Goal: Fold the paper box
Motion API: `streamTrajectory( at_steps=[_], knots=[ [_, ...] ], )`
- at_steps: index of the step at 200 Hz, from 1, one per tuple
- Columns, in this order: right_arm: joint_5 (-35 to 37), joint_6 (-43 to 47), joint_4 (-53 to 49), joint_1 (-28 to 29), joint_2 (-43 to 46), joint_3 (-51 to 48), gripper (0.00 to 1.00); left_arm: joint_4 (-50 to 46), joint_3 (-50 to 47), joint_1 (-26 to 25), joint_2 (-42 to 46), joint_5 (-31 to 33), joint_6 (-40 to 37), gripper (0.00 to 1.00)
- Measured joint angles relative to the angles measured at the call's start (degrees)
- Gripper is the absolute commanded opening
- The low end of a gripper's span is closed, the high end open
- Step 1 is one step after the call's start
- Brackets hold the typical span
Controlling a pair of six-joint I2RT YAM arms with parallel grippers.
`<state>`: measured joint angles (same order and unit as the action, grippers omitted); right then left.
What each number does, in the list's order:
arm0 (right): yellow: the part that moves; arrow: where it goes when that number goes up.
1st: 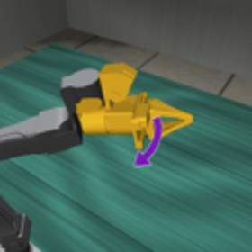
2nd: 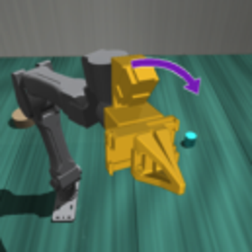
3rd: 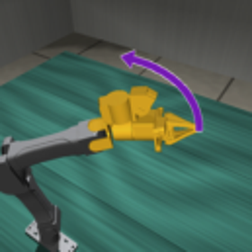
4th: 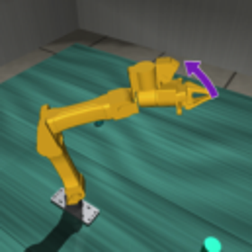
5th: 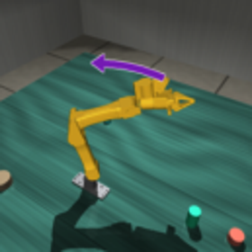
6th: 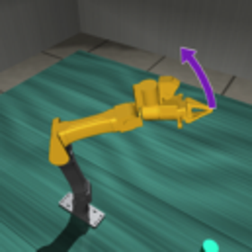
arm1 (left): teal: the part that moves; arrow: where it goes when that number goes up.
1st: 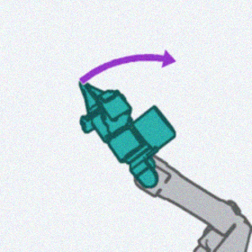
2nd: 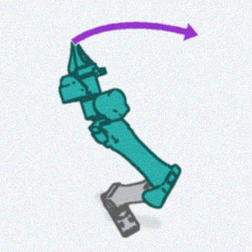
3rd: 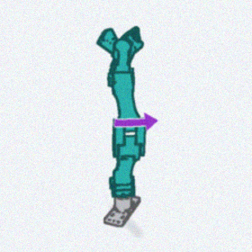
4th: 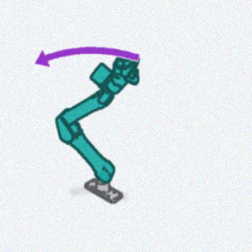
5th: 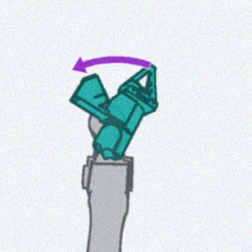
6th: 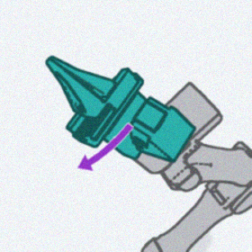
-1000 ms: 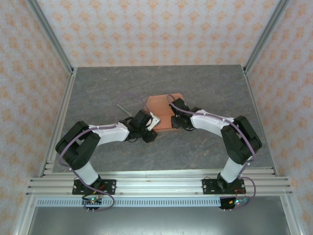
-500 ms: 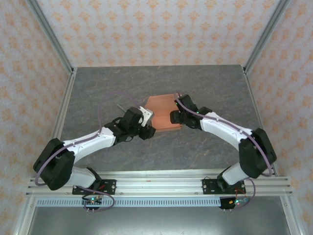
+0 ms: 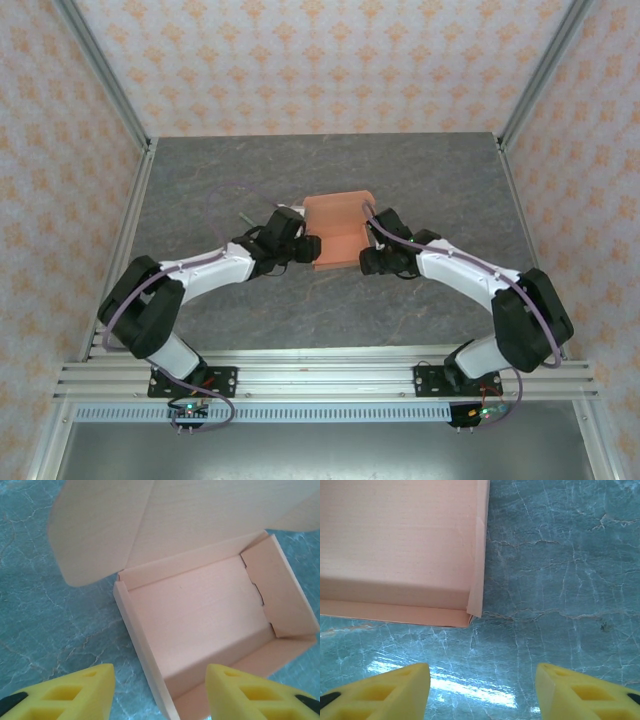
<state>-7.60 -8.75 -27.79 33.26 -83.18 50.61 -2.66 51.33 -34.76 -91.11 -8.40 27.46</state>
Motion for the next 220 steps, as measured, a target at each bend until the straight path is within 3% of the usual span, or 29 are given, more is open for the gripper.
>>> streamTrajectory(
  at_steps=[58,106,122,145,170,220],
  knots=[
    [-1.0,-0.9,0.2,-0.6,-2.6,0.0,0.54,-0.1,1.3,0.0,-1.6,1.5,2.6,0.51],
    [-2.0,-0.8,2.4,-0.6,2.6,0.0,0.54,-2.1,-5.8,0.5,13.0,3.0,0.0,0.56],
    [-2.7,-0.8,3.6,-0.6,4.3,0.0,0.54,-3.3,-7.9,3.5,17.9,4.0,-0.3,0.56],
    [-3.3,-0.8,5.2,-0.6,5.7,0.0,0.54,-4.8,-10.2,13.8,21.1,4.7,1.1,0.58],
    [-4.1,-0.8,6.6,-0.6,5.8,0.2,0.55,-8.0,-6.8,20.8,13.6,6.4,1.8,0.62],
    [-5.6,-0.6,8.4,-0.6,5.7,1.2,0.55,-12.7,8.9,22.1,-8.1,6.0,2.2,0.64]
  ],
)
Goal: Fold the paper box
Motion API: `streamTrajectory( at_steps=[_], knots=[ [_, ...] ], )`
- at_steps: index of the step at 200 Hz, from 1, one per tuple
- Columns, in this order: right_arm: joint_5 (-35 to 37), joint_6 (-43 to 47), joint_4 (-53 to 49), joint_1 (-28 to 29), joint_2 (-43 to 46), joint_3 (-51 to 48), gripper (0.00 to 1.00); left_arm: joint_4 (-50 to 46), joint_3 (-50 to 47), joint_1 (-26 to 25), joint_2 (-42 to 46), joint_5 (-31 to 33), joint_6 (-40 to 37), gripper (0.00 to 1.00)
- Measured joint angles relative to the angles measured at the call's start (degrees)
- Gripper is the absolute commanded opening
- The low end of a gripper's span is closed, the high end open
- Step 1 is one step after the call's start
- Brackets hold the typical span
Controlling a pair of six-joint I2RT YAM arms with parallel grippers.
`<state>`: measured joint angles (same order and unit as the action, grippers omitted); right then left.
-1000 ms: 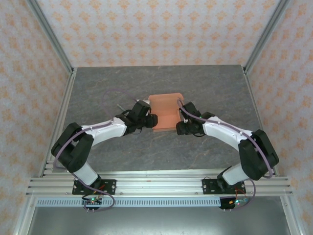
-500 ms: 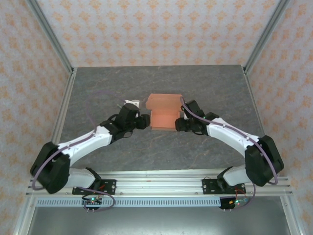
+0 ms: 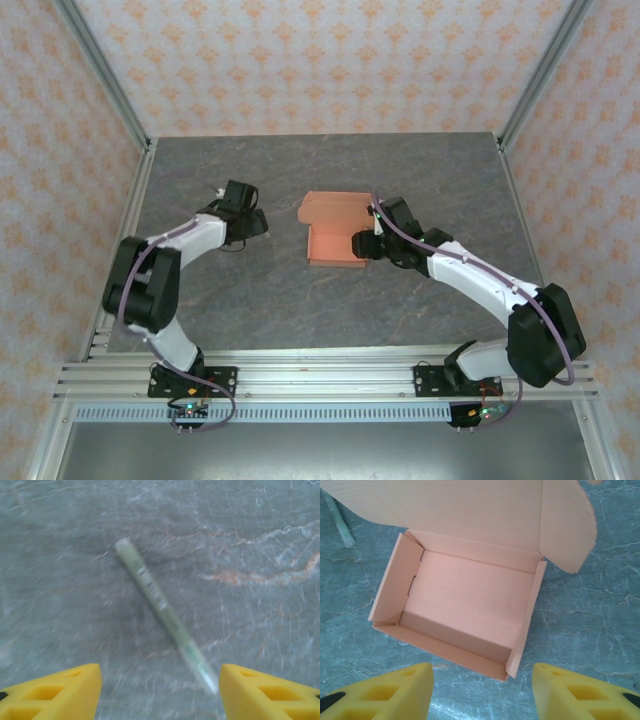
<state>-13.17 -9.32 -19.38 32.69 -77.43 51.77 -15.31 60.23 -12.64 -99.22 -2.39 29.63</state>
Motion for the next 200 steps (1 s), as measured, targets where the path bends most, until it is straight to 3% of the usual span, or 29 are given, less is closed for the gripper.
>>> streamTrajectory(
  at_steps=[56,78,141,200],
  knots=[
    [-1.1,1.0,1.5,0.0,-0.4,0.0,0.55,-5.8,9.7,-0.4,-10.6,3.1,-0.7,0.57],
    [-1.1,1.6,1.9,0.0,-0.5,0.0,0.55,-8.1,11.8,-1.4,-13.3,4.9,-1.2,0.46],
    [-1.2,2.6,1.9,0.0,-0.5,-0.7,0.55,-8.9,13.6,-3.4,-14.6,6.3,-1.4,0.17],
    [-0.7,2.8,1.4,0.0,0.4,-0.8,0.60,-8.7,10.1,-3.5,-11.0,6.5,-1.9,0.08]
  ],
)
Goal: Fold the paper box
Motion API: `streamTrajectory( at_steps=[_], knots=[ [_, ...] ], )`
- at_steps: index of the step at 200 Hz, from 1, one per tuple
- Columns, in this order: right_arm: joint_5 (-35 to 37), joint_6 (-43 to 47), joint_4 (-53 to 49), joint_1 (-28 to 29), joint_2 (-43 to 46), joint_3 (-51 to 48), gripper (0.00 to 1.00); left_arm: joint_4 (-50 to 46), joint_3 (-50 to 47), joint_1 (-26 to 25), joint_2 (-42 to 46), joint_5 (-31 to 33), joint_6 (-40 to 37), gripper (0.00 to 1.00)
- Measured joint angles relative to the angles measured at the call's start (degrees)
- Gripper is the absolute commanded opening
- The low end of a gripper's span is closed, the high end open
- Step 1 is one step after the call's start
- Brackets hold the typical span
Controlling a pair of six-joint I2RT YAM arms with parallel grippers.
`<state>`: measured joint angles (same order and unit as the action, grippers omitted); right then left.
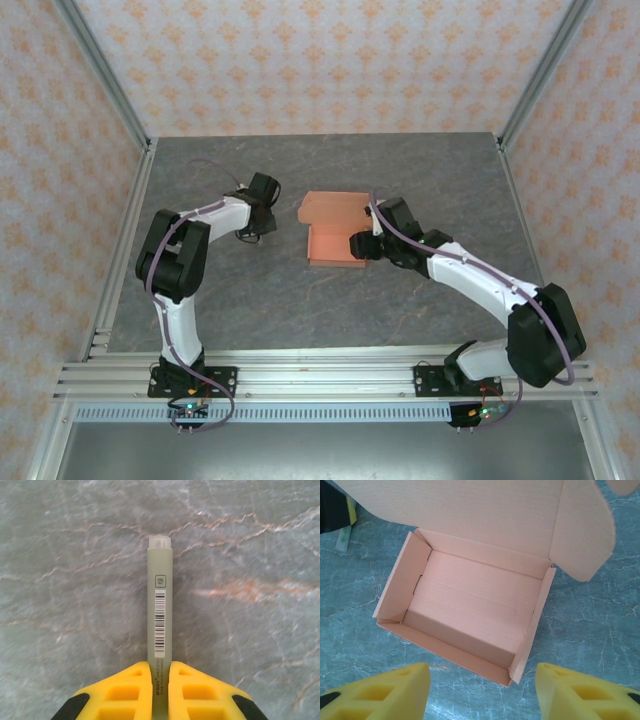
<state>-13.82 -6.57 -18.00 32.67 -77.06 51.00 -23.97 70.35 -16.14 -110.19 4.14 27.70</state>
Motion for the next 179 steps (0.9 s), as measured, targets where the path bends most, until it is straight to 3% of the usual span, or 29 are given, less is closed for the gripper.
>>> streamTrajectory(
  at_steps=[22,35,57,77,109,146,179],
  knots=[
    [0.1,0.0,-2.4,-0.6,0.7,0.7,0.63,-0.4,-7.1,-1.4,10.5,2.2,-1.2,0.09],
    [0.1,-0.2,-4.2,-1.5,0.7,1.7,0.65,-0.5,-10.7,-5.1,19.3,4.1,-2.4,0.08],
    [-0.2,-0.8,-6.4,-3.4,1.6,2.5,0.67,1.6,-14.6,-17.0,33.9,5.2,-6.5,0.09],
    [-0.9,-1.7,-8.6,-6.2,3.7,2.4,0.68,4.9,-15.9,-26.5,39.5,3.6,-12.5,0.08],
    [-1.0,-3.1,-10.0,-10.9,8.0,1.4,0.68,6.1,-12.5,-32.2,31.8,-0.3,-25.9,0.08],
    [-0.1,-3.9,-11.6,-13.6,12.5,-0.3,0.69,2.1,-0.7,-32.5,15.0,-2.4,-41.7,0.09],
    [0.7,-4.1,-12.4,-14.4,14.5,-1.2,0.69,-3.0,7.8,-32.5,5.5,-1.5,-51.5,0.09]
  ],
)
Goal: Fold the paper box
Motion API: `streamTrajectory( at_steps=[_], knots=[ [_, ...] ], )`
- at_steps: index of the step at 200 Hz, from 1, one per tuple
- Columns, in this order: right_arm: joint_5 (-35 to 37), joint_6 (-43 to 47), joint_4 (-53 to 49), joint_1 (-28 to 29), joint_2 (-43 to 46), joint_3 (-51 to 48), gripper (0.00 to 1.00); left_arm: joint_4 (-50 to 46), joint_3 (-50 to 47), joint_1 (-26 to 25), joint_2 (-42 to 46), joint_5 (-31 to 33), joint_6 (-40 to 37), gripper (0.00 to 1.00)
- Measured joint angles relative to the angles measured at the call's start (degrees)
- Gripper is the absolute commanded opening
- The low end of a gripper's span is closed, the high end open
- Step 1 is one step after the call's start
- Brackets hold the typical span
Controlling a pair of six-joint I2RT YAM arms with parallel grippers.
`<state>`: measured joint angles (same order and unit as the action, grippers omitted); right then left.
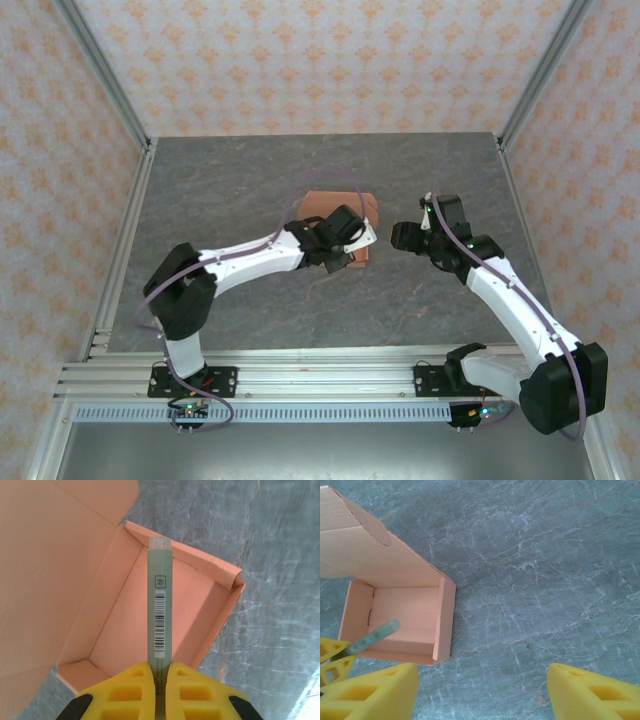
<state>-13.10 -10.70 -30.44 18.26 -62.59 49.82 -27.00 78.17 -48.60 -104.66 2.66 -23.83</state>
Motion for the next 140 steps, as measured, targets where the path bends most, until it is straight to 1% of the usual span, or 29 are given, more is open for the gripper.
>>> streamTrajectory(
  at_steps=[41,83,119,140],
  knots=[
    [0.0,-0.7,-0.3,0.0,0.1,-0.8,0.69,-3.3,3.8,1.7,-6.1,2.1,-5.9,0.11],
    [-0.3,-1.4,-0.4,0.0,0.1,-0.9,0.69,-3.3,5.3,3.6,-10.4,2.7,-7.8,0.17],
    [-0.5,-1.7,-0.4,0.0,0.1,-0.9,0.67,-3.2,5.7,3.7,-12.0,3.0,-7.4,0.34],
    [-1.0,-1.7,0.0,0.0,0.1,-0.9,0.66,-2.8,5.8,3.7,-11.5,3.3,-6.3,0.39]
  ],
)
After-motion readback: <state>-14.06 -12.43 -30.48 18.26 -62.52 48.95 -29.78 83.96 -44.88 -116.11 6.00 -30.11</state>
